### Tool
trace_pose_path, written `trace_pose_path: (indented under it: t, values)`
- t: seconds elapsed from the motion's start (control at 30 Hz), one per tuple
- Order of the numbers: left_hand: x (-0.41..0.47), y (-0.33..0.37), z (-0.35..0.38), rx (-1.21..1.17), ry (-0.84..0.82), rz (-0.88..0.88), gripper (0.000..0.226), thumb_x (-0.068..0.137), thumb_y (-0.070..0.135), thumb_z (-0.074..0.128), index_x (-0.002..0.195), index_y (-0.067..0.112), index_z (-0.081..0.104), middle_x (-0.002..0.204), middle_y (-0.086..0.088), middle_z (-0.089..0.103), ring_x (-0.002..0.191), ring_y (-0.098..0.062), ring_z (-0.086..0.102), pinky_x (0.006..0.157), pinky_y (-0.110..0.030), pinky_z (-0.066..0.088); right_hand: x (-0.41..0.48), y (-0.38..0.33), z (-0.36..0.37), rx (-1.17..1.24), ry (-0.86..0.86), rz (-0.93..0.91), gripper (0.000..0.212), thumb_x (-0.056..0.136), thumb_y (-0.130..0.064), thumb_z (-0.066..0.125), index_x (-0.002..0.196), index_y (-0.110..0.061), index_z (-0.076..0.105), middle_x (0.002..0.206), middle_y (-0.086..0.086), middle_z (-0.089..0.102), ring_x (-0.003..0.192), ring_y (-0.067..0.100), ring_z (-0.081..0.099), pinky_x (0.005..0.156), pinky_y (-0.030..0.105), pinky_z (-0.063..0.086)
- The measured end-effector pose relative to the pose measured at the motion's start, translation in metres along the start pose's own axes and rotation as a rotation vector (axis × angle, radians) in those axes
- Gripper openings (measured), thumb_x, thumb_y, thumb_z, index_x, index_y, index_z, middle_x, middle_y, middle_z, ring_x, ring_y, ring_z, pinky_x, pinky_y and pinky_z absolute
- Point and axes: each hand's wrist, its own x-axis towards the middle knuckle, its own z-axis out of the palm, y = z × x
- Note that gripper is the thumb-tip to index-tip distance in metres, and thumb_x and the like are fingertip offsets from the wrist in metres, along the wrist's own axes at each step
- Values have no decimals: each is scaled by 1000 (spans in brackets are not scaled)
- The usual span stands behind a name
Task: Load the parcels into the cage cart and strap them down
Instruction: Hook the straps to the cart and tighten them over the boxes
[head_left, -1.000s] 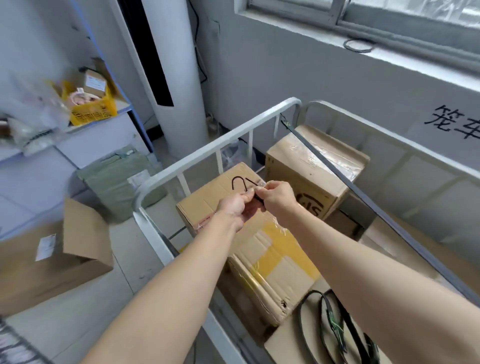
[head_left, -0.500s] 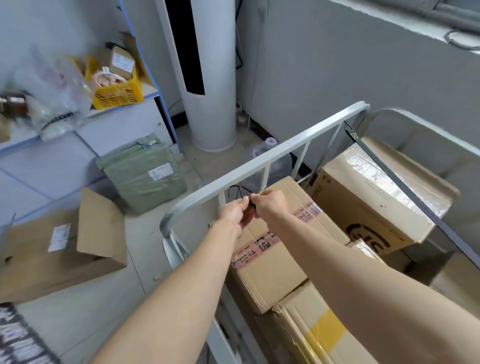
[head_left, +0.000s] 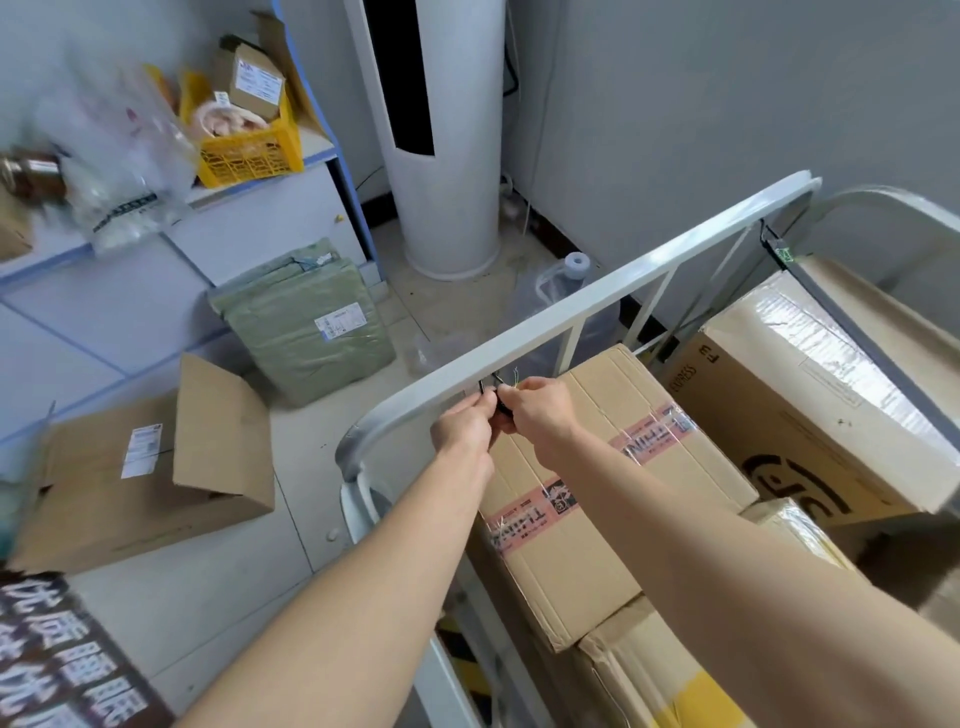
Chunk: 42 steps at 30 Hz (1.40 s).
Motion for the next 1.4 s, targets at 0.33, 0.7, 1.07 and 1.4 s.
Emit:
trace_pose_path:
  t: [0.33, 0.7, 1.07, 1.4]
  values:
    - [-54, 7, -27, 379, -4, 28, 20, 88, -3, 59, 106, 4, 65, 71, -7, 59, 59, -14, 53, 50, -20, 49, -62, 2, -51, -380, -242, 82, 23, 93, -19, 61, 97, 3, 68, 90, 12, 72, 77, 20, 69, 75, 31, 59]
    - [-210, -94, 20, 925, -420, 198, 20, 92, 1, 53, 109, 5, 62, 72, -6, 57, 59, -12, 50, 54, -19, 41, -207, 98, -261, -310, 145, 64, 21, 91, -10, 61, 109, -1, 68, 94, 10, 69, 79, 16, 62, 73, 26, 53]
    - [-334, -283, 23, 1558, -848, 452, 17, 88, 7, 62, 104, 8, 67, 104, -9, 65, 98, -21, 60, 87, -27, 47, -341, 255, -366, -288, 279, 162, 27, 90, -20, 65, 113, -5, 68, 115, 9, 67, 98, 21, 60, 83, 28, 46]
    - [-363, -332, -3, 1865, -956, 636, 16, 87, 14, 64, 102, 11, 70, 99, -7, 69, 95, -21, 63, 83, -25, 48, -389, 311, -365, -225, 271, 107, 28, 88, -22, 66, 114, -10, 68, 110, 7, 69, 91, 18, 61, 84, 29, 48]
